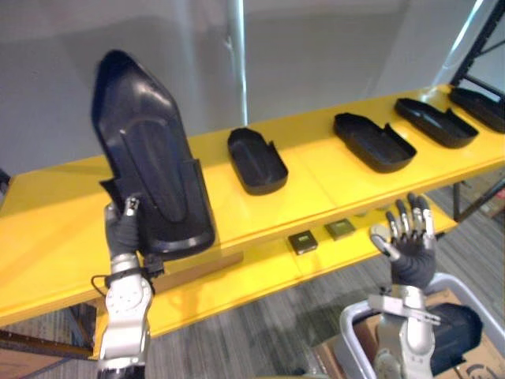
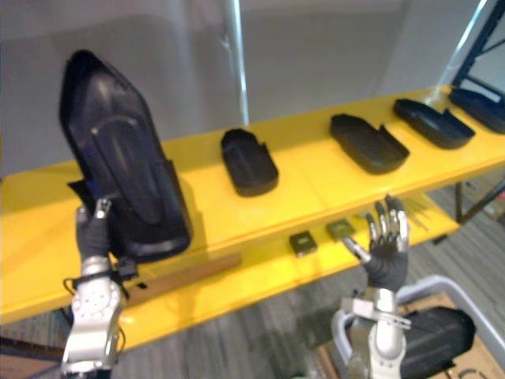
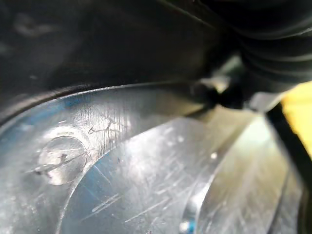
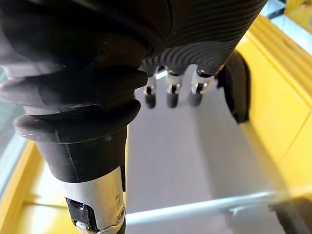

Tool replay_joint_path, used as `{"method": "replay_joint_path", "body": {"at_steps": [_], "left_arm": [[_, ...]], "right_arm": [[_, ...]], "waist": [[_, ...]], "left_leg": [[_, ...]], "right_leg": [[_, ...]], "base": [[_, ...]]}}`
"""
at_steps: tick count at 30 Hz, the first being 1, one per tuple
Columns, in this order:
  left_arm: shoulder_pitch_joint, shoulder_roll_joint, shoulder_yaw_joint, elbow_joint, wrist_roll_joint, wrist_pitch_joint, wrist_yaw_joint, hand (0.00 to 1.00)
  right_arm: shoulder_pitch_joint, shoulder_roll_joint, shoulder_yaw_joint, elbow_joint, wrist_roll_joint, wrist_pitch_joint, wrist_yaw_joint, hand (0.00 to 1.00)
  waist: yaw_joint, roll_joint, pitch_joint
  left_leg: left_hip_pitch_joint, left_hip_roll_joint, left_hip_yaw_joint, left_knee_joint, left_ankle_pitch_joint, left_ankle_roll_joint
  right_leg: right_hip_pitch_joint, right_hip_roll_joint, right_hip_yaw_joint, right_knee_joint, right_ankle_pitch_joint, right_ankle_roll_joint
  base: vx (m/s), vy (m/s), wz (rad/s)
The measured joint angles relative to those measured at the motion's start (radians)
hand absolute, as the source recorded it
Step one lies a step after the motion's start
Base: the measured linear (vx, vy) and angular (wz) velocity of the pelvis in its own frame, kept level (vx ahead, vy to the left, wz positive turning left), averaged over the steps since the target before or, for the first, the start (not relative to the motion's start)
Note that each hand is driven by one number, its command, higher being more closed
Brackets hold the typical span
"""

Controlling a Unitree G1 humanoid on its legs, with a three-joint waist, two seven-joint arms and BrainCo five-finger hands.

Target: Walk over and take plastic housings, then place them on the shelf

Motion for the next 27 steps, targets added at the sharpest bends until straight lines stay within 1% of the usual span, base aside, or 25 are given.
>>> {"method": "replay_joint_path", "body": {"at_steps": [1, 3, 4, 6, 7, 9, 11, 12, 14, 15, 17, 18, 19, 21, 23, 24, 27], "left_arm": [[-0.023, 0.020, 0.000, 0.051, -0.004, 0.010, 0.000, 1.00], [-0.109, 0.097, 0.000, 0.223, -0.037, 0.054, 0.000, 1.00], [-0.134, 0.117, -0.001, 0.263, -0.038, 0.069, -0.001, 1.00], [-0.225, 0.186, -0.007, 0.413, -0.039, 0.094, -0.001, 1.00], [-0.245, 0.203, -0.007, 0.443, -0.039, 0.106, -0.003, 1.00], [-0.322, 0.242, -0.008, 0.543, -0.038, 0.147, -0.014, 1.00], [-0.352, 0.268, -0.012, 0.577, -0.037, 0.171, -0.026, 1.00], [-0.385, 0.292, -0.019, 0.609, -0.037, 0.198, -0.044, 1.00], [-0.418, 0.310, -0.027, 0.642, -0.036, 0.218, -0.055, 1.00], [-0.440, 0.322, -0.032, 0.661, -0.036, 0.237, -0.071, 1.00], [-0.450, 0.342, -0.049, 0.668, -0.035, 0.255, -0.097, 1.00], [-0.458, 0.342, -0.049, 0.674, -0.035, 0.277, -0.109, 1.00], [-0.462, 0.342, -0.051, 0.682, -0.035, 0.282, -0.113, 1.00], [-0.472, 0.342, -0.053, 0.701, -0.035, 0.313, -0.129, 1.00], [-0.473, 0.342, -0.054, 0.719, -0.033, 0.331, -0.142, 1.00], [-0.473, 0.342, -0.054, 0.728, -0.028, 0.352, -0.153, 1.00], [-0.474, 0.342, -0.054, 0.752, -0.027, 0.375, -0.158, 1.00]], "right_arm": [[0.000, -0.003, 0.001, 0.000, 0.000, 0.006, 0.005, 0.00], [0.002, -0.020, 0.002, 0.000, 0.002, 0.025, 0.026, 0.00], [0.004, -0.026, 0.002, 0.000, 0.003, 0.027, 0.030, 0.00], [0.021, -0.047, 0.005, 0.000, 0.015, 0.035, 0.045, 0.00], [0.023, -0.051, 0.005, 0.000, 0.019, 0.039, 0.048, 0.00], [0.034, -0.075, 0.005, 0.000, 0.023, 0.050, 0.062, 0.00], [0.038, -0.085, 0.005, 0.000, 0.023, 0.058, 0.066, 0.00], [0.038, -0.098, 0.005, 0.000, 0.040, 0.070, 0.068, 0.00], [0.039, -0.110, 0.005, 0.000, 0.041, 0.074, 0.069, 0.00], [0.038, -0.116, 0.005, 0.000, 0.042, 0.075, 0.076, 0.00], [0.037, -0.121, 0.005, -0.001, 0.047, 0.076, 0.085, 0.00], [0.037, -0.125, 0.005, -0.001, 0.062, 0.083, 0.086, 0.00], [0.037, -0.126, 0.005, -0.002, 0.063, 0.088, 0.086, 0.00], [0.037, -0.131, 0.005, -0.002, 0.080, 0.109, 0.093, 0.00], [0.038, -0.136, 0.006, -0.002, 0.080, 0.115, 0.104, 0.00], [0.038, -0.138, 0.005, -0.002, 0.080, 0.117, 0.105, 0.00], [0.038, -0.143, 0.005, -0.002, 0.080, 0.131, 0.105, 0.00]], "waist": [[-0.009, 0.000, 0.000], [-0.025, 0.000, 0.000], [-0.034, 0.001, 0.001], [-0.039, 0.002, 0.002], [-0.040, 0.003, 0.002], [-0.054, 0.009, 0.006], [-0.063, 0.014, 0.009], [-0.066, 0.020, 0.012], [-0.071, 0.025, 0.016], [-0.078, 0.026, 0.017], [-0.086, 0.028, 0.018], [-0.089, 0.031, 0.020], [-0.091, 0.032, 0.021], [-0.095, 0.037, 0.034], [-0.098, 0.042, 0.039], [-0.100, 0.045, 0.040], [-0.103, 0.050, 0.048]], "left_leg": [[0.001, 0.000, 0.001, 0.000, 0.000, 0.000], [0.009, 0.003, 0.023, -0.004, 0.000, 0.000], [0.009, 0.003, 0.023, -0.005, 0.000, 0.000], [0.008, 0.007, 0.046, -0.013, 0.000, 0.000], [0.008, 0.008, 0.052, -0.013, 0.000, 0.000], [0.008, 0.008, 0.056, -0.015, 0.000, 0.000], [0.008, 0.008, 0.061, -0.015, 0.000, 0.000], [0.008, 0.008, 0.070, -0.016, 0.000, 0.000], [0.007, 0.008, 0.071, -0.017, 0.000, 0.000], [0.007, 0.008, 0.071, -0.017, 0.000, 0.000], [0.007, 0.009, 0.071, -0.017, 0.000, -0.001], [0.007, 0.009, 0.072, -0.017, 0.000, -0.001], [0.007, 0.009, 0.072, -0.017, 0.000, -0.001], [0.008, 0.009, 0.074, -0.017, 0.000, -0.001], [0.008, 0.009, 0.075, -0.017, 0.000, -0.001], [0.009, 0.009, 0.075, -0.016, 0.000, -0.001], [0.009, 0.011, 0.075, -0.016, 0.000, -0.001]], "right_leg": [[0.000, 0.000, 0.001, 0.000, 0.000, 0.000], [-0.005, 0.007, 0.024, 0.000, 0.006, -0.002], [-0.006, 0.007, 0.024, 0.000, 0.007, -0.002], [-0.021, 0.013, 0.049, -0.002, 0.012, -0.002], [-0.023, 0.015, 0.053, -0.005, 0.016, -0.002], [-0.023, 0.015, 0.060, -0.012, 0.019, 0.000], [-0.025, 0.016, 0.066, -0.012, 0.020, 0.000], [-0.031, 0.017, 0.075, -0.011, 0.021, -0.001], [-0.032, 0.017, 0.076, -0.011, 0.021, 0.000], [-0.032, 0.017, 0.076, -0.011, 0.021, -0.001], [-0.032, 0.018, 0.076, -0.011, 0.020, -0.001], [-0.032, 0.018, 0.076, -0.011, 0.020, -0.001], [-0.032, 0.018, 0.077, -0.011, 0.020, -0.001], [-0.033, 0.018, 0.079, -0.009, 0.020, -0.001], [-0.034, 0.019, 0.080, -0.008, 0.020, -0.001], [-0.034, 0.019, 0.080, -0.007, 0.020, -0.002], [-0.038, 0.021, 0.081, 0.002, 0.018, -0.004]], "base": [[-0.02, 0.001, -0.14], [-0.03, 0.002, -0.24], [-0.03, -0.002, -0.18], [-0.04, -0.005, -0.25], [-0.04, -0.008, -0.28], [-0.01, -0.010, -0.09], [0.00, -0.003, -0.09], [0.00, -0.003, -0.12], [0.00, -0.003, -0.05], [0.00, 0.000, 0.00], [0.00, 0.000, 0.00], [0.00, 0.000, 0.00], [0.00, 0.000, 0.00], [0.00, 0.000, 0.00], [0.00, 0.000, 0.00], [0.00, 0.000, 0.00], [0.00, 0.000, 0.00]]}}
